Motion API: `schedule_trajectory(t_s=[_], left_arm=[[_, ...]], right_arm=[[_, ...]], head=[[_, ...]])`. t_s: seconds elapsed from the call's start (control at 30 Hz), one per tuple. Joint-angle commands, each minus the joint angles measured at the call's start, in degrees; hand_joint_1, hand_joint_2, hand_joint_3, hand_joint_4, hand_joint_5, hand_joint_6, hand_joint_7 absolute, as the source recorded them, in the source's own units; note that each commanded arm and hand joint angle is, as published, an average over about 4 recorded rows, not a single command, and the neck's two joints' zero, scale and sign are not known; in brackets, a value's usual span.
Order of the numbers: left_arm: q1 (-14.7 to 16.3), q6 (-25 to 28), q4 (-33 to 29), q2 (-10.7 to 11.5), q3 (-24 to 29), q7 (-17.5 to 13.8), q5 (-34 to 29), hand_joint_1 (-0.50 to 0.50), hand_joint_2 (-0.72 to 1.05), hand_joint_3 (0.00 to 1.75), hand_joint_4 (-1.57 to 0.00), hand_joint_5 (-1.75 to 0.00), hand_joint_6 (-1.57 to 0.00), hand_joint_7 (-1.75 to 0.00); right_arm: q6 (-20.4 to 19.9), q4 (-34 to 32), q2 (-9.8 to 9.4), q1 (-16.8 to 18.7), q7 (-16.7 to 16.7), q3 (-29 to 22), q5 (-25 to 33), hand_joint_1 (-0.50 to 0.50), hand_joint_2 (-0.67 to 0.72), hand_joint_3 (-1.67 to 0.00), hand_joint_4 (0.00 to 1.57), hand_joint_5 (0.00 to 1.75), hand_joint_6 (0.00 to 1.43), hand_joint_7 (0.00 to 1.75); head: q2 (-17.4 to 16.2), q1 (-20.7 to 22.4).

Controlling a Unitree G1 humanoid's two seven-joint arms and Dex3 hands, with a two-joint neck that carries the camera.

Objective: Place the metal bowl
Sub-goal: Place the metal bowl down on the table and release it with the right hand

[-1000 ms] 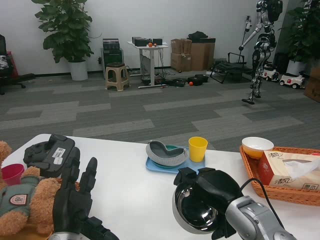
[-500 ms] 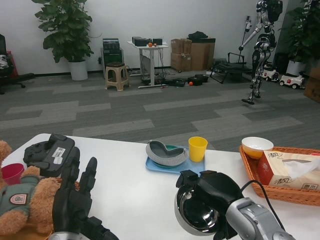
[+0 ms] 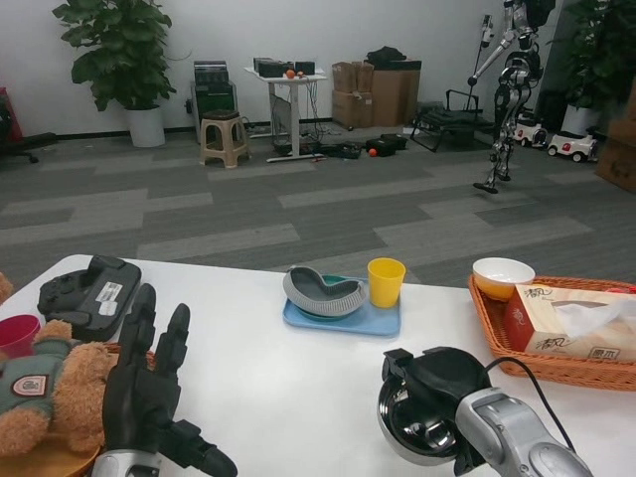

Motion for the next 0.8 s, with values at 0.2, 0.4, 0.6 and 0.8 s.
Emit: schedule_trajectory(t_s=[0.2, 0.4, 0.6, 0.8], left_arm=[[0.1, -0.5, 0.6, -0.3, -0.4, 0.1, -0.3, -0.50, -0.64, 0.00, 0.00, -0.10, 0.00, 0.00], [0.1, -0.5, 0.6, -0.3, -0.4, 0.1, -0.3, -0.50, -0.64, 0.00, 0.00, -0.10, 0.00, 0.00], [0.1, -0.5, 0.6, -0.3, -0.7, 0.1, -0.4, -0.50, -0.64, 0.00, 0.00, -0.10, 0.00, 0.00], [0.1, -0.5, 0.6, -0.3, -0.8, 0.1, -0.7, -0.50, -0.64, 0.00, 0.00, -0.10, 0.00, 0.00]], right_arm=[[-1.6, 14.6, 2.36, -6.5, -1.7, 2.3, -2.1, 0.12, -0.34, -1.35, 1.23, 0.78, 1.11, 0.98], [-2.0, 23.7, 4.47, -8.9, -4.2, 2.4, -2.5, 0.12, -0.29, -1.35, 1.30, 0.78, 1.08, 0.98], [-2.4, 28.0, 5.52, -9.7, -5.5, 2.4, -2.6, 0.16, -0.29, -1.35, 1.33, 0.80, 0.92, 1.08], [-2.7, 29.7, 6.18, -9.3, -5.6, 1.9, -2.6, 0.16, -0.30, -1.35, 0.94, 1.12, 0.49, 1.41]], head=[[-1.1, -2.2], [-1.9, -2.9], [-2.8, -3.3], [-3.6, -3.4]])
